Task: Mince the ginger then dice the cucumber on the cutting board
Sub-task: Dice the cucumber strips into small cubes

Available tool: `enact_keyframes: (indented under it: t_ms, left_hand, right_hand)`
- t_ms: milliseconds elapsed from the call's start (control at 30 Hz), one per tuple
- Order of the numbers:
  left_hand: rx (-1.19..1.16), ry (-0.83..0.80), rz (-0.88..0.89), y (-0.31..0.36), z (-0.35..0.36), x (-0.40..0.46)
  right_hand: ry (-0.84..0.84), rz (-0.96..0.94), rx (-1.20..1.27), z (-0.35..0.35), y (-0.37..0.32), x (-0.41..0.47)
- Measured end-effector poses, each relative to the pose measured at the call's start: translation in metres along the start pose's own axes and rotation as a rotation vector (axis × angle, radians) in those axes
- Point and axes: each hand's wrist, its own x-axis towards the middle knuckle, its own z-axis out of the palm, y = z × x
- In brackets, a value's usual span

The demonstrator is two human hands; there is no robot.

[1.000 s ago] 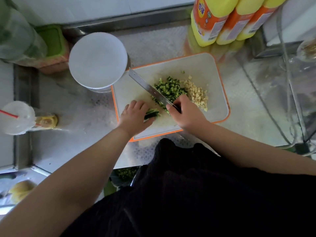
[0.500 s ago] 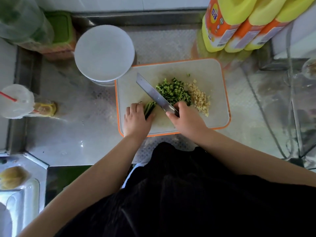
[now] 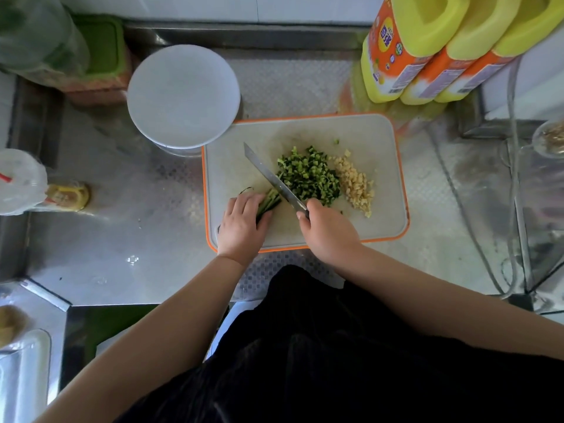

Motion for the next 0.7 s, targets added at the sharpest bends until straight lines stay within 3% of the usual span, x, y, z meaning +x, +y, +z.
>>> enact_keyframes:
  t_ms: [367,700]
  left_hand:
    - [-0.112,0.051,0.092,-0.004,0.007,0.01]
    - [-0.102,0.053,0.137,-0.006,0.003,0.01]
  right_hand:
    - [-0.11,0.113,-0.079,0.009,-0.011,0.012]
    - [-0.053,0.133,0.053,0.003,0.0,0.015]
